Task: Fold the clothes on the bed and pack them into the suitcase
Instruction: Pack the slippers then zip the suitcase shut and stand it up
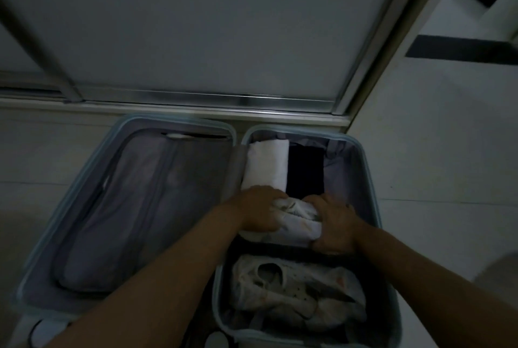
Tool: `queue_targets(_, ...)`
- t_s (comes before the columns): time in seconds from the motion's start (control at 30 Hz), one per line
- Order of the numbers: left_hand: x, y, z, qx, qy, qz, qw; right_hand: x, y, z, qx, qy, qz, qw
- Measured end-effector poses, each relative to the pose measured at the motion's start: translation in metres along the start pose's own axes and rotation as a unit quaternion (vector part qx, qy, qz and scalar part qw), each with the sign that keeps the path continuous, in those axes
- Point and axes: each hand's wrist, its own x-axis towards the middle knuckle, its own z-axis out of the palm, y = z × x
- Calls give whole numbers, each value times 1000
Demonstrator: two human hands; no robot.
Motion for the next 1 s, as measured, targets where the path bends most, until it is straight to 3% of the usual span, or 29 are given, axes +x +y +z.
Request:
queue_targets(0.13, 7, -20, 26, 36, -69, -47, 996, -8, 13, 14, -17, -38, 19, 999)
queue_targets(0.4, -4, -36, 62, 48, 58, -30, 997, 1, -7, 46, 19, -39, 2, 999)
queue_targets(0.6, -3, -40, 71, 73, 22, -32, 997, -7, -10, 53, -2, -70, 13, 997)
queue_targets(0.67, -12, -34, 75, 76, 68, -24, 994, -12, -16, 46, 30, -59, 16, 998)
queue_targets(0.8, -35, -14, 80, 58, 241, 53, 967, -34, -37, 31, 41, 76, -58, 995)
queue_targets(0.87, -47, 1, 81, 8, 232, 77, 970, -43, -49, 27, 65, 8, -84, 994)
queue_targets(0.93, -57, 14, 87, -28, 148, 68, 986, -49, -59, 27, 46, -109, -76, 990)
queue_targets(1.0, -62, 20, 99, -42, 88, 39, 995, -51, -59, 32, -10, -152, -77, 985)
